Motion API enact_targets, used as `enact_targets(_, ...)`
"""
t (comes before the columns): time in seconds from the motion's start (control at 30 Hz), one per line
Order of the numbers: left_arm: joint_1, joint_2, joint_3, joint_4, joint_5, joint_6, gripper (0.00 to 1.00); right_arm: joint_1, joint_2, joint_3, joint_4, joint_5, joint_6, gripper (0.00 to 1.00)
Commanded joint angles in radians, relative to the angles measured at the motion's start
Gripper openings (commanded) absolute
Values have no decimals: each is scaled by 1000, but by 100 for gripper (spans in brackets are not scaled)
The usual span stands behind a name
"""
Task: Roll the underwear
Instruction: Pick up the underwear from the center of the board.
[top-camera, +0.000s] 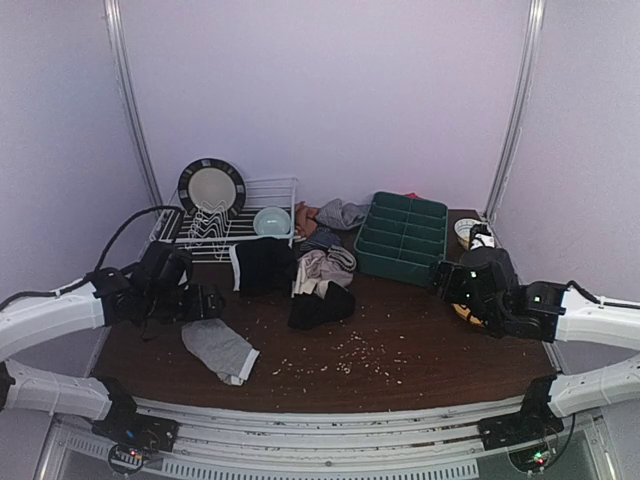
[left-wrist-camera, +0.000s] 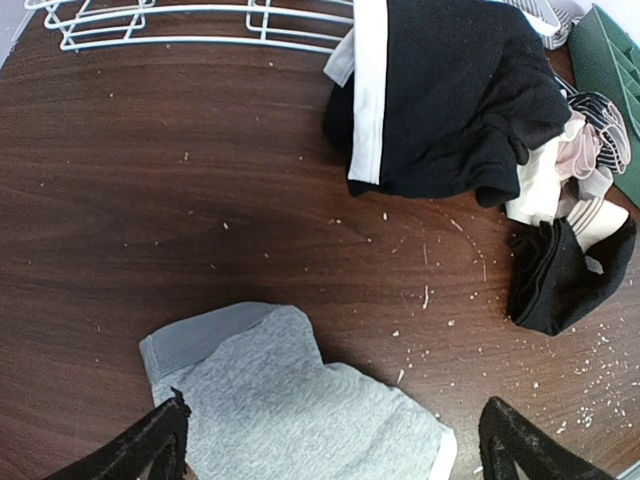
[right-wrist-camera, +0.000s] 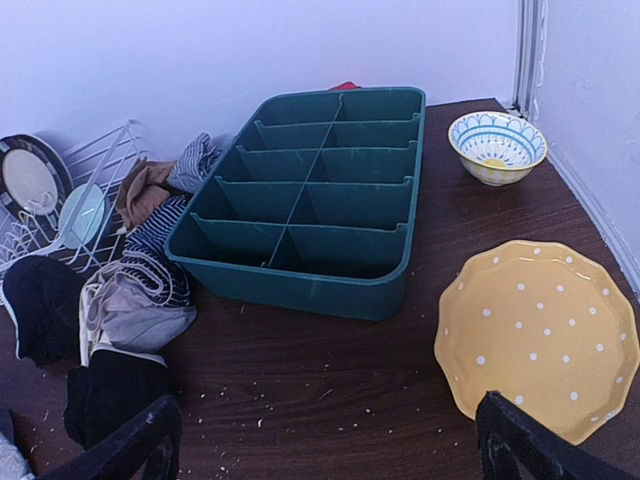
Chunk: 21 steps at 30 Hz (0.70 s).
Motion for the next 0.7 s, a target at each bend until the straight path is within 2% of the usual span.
enact_targets(0.0, 3, -68, -36, 17, 39, 4, 98, -3, -57, -32, 9, -90, -48, 100)
enact_targets(0.3, 3, -237, -109, -64, 14, -63, 98, -2, -122, -64, -7, -187, -120, 99)
enact_targets(0.47, 4, -196, -81, -141, 35, -118, 96, 3, -116, -38, -66, -233, -108, 94)
enact_targets(0.57, -13, -175, -100, -138, 44, -158, 86, 37, -136, -70, -22, -263, -113, 92)
enact_targets(0.67, -72, -114, -118, -107, 26, -192, 85, 69, -98, -75, -13, -283, -97, 91)
